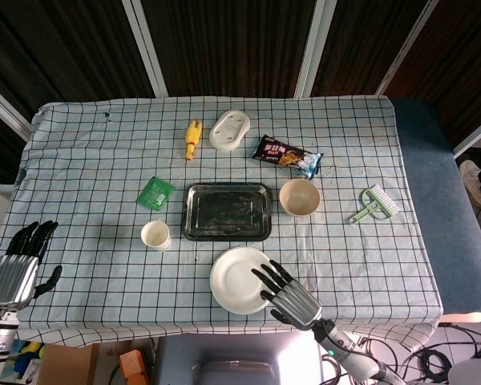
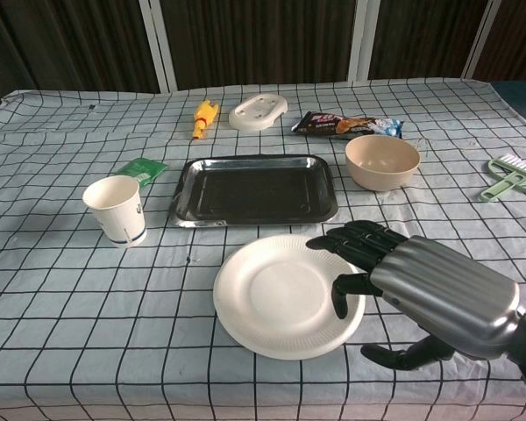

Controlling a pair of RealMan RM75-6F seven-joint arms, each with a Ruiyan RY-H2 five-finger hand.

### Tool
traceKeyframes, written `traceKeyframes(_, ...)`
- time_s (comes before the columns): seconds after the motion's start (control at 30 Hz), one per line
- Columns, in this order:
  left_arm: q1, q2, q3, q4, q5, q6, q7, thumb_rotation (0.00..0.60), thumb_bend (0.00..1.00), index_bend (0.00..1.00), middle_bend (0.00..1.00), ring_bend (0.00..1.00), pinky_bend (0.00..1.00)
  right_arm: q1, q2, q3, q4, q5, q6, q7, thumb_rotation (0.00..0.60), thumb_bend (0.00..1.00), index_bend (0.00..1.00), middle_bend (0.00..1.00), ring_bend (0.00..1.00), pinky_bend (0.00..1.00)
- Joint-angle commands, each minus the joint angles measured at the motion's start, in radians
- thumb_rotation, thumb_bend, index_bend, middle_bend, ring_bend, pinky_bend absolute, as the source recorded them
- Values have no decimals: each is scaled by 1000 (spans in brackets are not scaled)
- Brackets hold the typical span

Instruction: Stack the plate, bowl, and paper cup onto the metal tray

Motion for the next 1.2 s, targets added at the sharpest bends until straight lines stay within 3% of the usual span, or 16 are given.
traceKeyframes(0.03, 3, 1, -1, -3, -4, 2, 2, 600, 363, 0, 82, 49, 127, 1, -4, 0, 7, 0, -2, 2, 600, 182, 460, 52, 0, 4)
traceKeyframes(0.6, 16, 7, -1, -7, 2, 22, -4, 600, 363, 0, 82, 49, 128, 21, -106, 22, 112, 11, -25, 7, 600, 182, 504, 56, 0, 4)
traceKeyframes(0.83, 22, 7, -6, -10, -7, 30, -6, 600, 361, 0, 82, 51, 128, 13, -152, 25, 175, 14, 6, 51, 600, 190, 584, 99, 0, 29)
traceKeyframes(1.03, 25, 7, -6, -12, -6, 33, -7, 600, 361, 0, 83, 51, 128, 14, -185, 26, 226, 0, 49, 94, 600, 290, 691, 149, 0, 64)
traceKeyframes(1.2, 26, 7, -6, -11, -3, 34, -9, 600, 361, 0, 83, 51, 128, 17, -196, 25, 256, -11, 75, 109, 600, 436, 713, 159, 0, 69)
